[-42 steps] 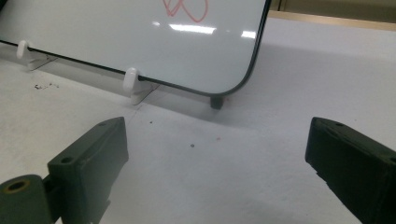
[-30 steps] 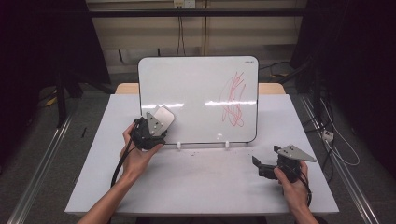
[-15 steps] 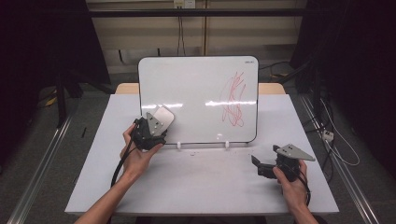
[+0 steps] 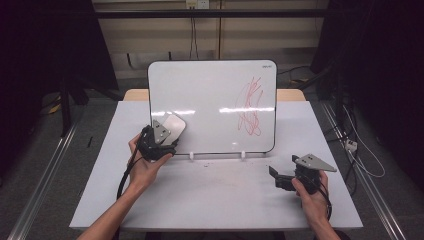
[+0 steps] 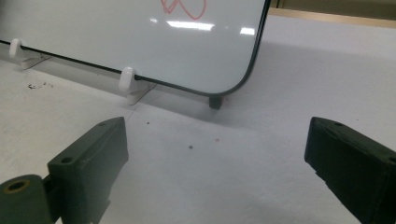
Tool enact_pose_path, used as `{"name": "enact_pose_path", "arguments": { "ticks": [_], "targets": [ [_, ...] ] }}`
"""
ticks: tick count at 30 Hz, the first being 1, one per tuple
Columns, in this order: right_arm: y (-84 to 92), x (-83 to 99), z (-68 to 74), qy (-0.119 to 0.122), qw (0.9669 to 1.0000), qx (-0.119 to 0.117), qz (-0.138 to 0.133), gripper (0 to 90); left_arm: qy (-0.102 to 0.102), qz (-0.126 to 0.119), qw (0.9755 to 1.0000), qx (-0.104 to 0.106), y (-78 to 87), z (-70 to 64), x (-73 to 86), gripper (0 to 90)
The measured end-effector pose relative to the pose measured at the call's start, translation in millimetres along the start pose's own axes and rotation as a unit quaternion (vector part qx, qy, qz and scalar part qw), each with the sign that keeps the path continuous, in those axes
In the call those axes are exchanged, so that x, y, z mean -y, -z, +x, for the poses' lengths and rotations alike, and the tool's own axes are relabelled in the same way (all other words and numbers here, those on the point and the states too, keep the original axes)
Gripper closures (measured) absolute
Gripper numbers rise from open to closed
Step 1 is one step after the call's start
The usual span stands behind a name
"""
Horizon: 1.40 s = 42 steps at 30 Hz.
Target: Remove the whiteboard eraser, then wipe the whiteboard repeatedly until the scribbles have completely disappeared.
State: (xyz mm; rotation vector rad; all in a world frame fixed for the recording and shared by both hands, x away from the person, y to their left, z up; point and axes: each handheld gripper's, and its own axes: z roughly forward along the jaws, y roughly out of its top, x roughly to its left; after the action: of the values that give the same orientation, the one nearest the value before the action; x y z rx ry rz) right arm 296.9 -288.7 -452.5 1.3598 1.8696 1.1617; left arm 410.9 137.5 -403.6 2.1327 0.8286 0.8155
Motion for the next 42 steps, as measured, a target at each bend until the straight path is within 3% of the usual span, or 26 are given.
{"name": "enact_pose_path", "arguments": {
  "ticks": [10,21,31,36,42],
  "targets": [
    [1.6,-0.3,1.1,0.004,1.0,-0.004,-0.002,6.3,0.007,-0.003,0.9999,0.013,3.4,3.1,2.6,31.1],
    [3.3,-0.3,1.0,0.002,1.0,-0.009,-0.003,6.5,0.013,-0.046,0.9984,0.03,20.7,-0.4,-2.0,31.1],
    [1.0,-1.5,0.9,0.0,1.0,-0.008,-0.003,6.5,0.021,-0.065,0.9967,0.044,28.0,-0.3,-4.0,31.1],
    [-0.8,-0.7,1.4,-0.003,1.0,-0.004,0.001,6.6,0.019,-0.069,0.9956,0.06,26.4,-4.7,-6.9,31.1],
    [3.4,-0.2,0.6,0.002,1.0,-0.002,-0.005,6.5,0.0,-0.078,0.9949,0.064,27.5,-16.7,-19.2,31.1]
  ]
}}
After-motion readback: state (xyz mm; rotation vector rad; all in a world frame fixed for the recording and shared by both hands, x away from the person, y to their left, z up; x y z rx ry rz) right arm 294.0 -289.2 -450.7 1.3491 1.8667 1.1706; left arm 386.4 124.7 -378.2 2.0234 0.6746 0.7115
